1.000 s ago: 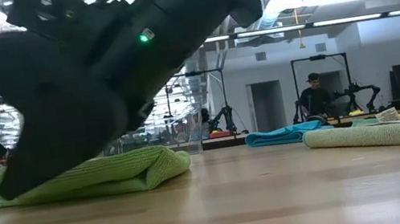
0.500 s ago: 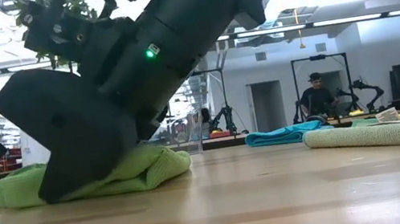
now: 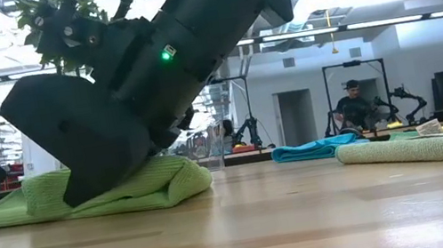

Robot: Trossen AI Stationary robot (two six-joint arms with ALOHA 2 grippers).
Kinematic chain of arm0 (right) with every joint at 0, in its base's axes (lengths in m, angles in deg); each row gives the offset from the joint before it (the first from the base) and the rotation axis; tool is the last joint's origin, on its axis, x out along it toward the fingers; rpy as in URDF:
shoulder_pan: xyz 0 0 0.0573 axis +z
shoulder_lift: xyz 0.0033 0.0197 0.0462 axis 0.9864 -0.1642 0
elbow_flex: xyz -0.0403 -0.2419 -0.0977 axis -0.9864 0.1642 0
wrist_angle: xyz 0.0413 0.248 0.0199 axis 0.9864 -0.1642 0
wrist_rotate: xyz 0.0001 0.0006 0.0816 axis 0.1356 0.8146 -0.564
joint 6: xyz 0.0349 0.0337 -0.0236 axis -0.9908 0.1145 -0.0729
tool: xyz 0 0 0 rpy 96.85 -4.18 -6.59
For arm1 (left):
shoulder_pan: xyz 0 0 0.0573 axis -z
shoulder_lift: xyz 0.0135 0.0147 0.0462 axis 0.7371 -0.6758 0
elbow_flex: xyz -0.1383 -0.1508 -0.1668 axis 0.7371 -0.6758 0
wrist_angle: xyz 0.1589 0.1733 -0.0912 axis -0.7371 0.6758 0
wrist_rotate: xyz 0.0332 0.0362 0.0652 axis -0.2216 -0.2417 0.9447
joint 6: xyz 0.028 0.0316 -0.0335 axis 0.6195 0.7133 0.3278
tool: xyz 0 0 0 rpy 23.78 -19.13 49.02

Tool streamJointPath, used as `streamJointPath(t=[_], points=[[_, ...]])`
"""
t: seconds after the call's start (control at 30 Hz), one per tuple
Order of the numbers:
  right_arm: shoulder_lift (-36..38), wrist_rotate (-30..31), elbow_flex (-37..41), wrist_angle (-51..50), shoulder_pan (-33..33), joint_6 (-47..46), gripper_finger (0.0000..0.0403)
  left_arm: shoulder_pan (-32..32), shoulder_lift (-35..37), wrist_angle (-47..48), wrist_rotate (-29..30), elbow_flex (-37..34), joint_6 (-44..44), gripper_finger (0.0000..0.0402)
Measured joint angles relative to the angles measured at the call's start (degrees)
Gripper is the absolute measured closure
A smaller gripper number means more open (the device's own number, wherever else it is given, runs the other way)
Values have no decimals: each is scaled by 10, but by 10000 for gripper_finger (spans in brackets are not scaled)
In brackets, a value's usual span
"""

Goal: Fold microfiber towels
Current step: Fold the green microfiber cloth

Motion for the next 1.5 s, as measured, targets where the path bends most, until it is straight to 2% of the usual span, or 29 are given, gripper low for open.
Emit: streamJointPath(t=[0.2, 0.43, 0.53, 0.67, 0.83, 1.1, 1.3, 1.5], points=[[9, -14, 0, -1, 8, 38, 305, 0, 0, -24, 4, -14, -4, 401], [58, -15, -1, -22, 7, 47, 221, 0, 0, -58, 4, -27, -5, 401], [60, -23, 0, 25, 2, 58, 190, 0, 0, -59, 5, -27, -6, 401], [30, -71, -2, 113, -1, 52, 171, 0, 0, -63, 5, -27, -6, 401], [11, -29, 1, 100, 0, 41, 183, 0, 0, -65, 5, -27, -5, 401], [13, -30, 2, 70, -4, 16, 240, 0, 0, -64, 5, -27, -1, 401], [12, -29, 40, 89, -5, -9, 287, 0, 0, -65, 5, -27, -1, 401], [15, -17, 65, 97, -4, -14, 308, 0, 0, -68, 5, -27, -2, 401]])
